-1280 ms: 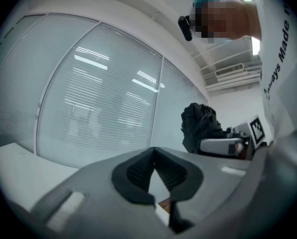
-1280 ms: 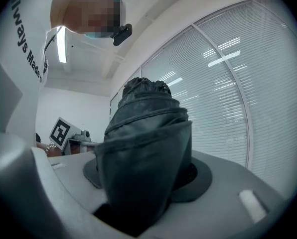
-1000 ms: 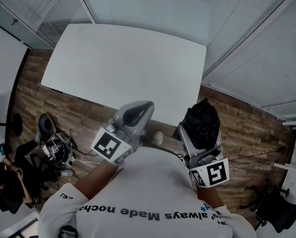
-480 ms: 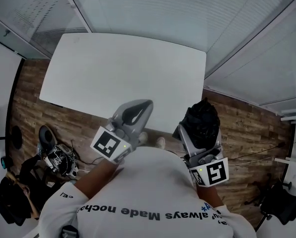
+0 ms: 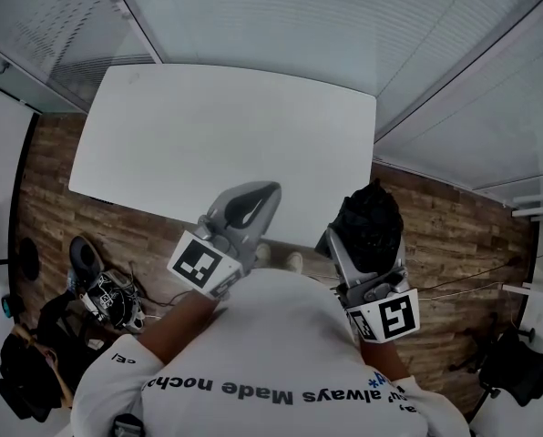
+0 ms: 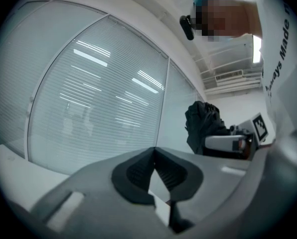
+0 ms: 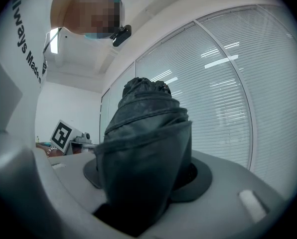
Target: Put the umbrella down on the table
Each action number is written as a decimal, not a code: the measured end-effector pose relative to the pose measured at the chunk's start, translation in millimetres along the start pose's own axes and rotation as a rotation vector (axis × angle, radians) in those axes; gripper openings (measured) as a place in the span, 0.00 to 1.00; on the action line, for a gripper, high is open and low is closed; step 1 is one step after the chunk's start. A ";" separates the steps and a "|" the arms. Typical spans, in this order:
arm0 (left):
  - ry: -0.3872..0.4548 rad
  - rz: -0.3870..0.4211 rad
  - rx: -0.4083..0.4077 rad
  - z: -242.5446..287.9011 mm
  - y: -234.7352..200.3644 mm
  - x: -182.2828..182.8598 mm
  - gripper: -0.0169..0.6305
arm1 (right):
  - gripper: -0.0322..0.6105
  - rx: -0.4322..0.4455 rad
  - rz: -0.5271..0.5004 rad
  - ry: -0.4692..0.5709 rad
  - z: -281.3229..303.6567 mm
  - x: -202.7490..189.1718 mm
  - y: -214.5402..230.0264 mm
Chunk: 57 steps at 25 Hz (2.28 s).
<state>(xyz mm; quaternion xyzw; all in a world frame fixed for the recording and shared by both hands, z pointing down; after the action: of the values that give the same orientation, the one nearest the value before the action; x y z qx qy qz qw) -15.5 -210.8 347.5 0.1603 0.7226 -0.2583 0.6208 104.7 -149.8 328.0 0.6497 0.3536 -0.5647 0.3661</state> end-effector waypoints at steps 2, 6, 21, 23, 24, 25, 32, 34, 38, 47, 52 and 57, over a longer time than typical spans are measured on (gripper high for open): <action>0.000 0.000 0.002 1.1 -1.1 -0.8 0.03 | 0.45 0.001 0.005 -0.007 1.8 -2.0 1.9; 0.002 -0.001 0.005 0.1 -4.6 0.2 0.03 | 0.45 0.004 0.014 -0.035 10.7 -11.2 4.9; -0.003 -0.003 0.010 -2.8 -2.6 -1.8 0.03 | 0.45 0.021 0.028 -0.273 42.0 -88.3 25.9; 0.002 -0.003 0.010 -2.5 -1.8 -0.3 0.03 | 0.45 0.027 0.024 -0.307 46.9 -98.9 28.1; 0.004 -0.003 0.010 -2.0 -0.9 0.0 0.03 | 0.45 0.030 0.024 -0.322 49.1 -104.0 29.9; 0.004 -0.003 0.009 -1.4 -0.1 0.0 0.03 | 0.45 0.033 0.026 -0.335 51.2 -109.0 31.8; -0.004 -0.006 0.013 -2.5 -2.7 -2.5 0.03 | 0.45 0.048 0.034 -0.426 71.3 -150.7 43.9; -0.005 -0.006 0.014 -4.1 -2.6 -3.7 0.03 | 0.45 0.051 0.039 -0.456 75.3 -163.8 47.0; -0.013 -0.006 0.019 -10.2 -2.1 -5.1 0.03 | 0.45 0.056 0.053 -0.527 83.0 -188.6 50.0; -0.011 -0.015 0.030 -12.6 -11.4 -6.6 0.03 | 0.45 0.091 0.072 -0.674 104.9 -244.6 52.9; -0.012 -0.020 0.031 -13.4 -13.0 -8.5 0.03 | 0.45 0.090 0.089 -0.760 109.1 -278.1 56.5; -0.017 -0.020 0.036 -19.9 -13.9 -9.9 0.03 | 0.45 0.083 0.103 -0.841 107.9 -304.3 58.3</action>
<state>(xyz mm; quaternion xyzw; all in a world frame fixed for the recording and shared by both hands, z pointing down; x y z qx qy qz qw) -37.6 -209.8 361.6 0.1618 0.7141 -0.2790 0.6213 70.2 -286.3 624.4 0.3939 0.1176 -0.7752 0.4797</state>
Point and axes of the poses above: the fingertips, and each gripper's own axes: z forward along the fingers, y to its right, x out of its top, the point moved 2 cm from there along -z, backward along the fingers, and after that the axes turned 6 degrees about y, right-handed, at the moved point
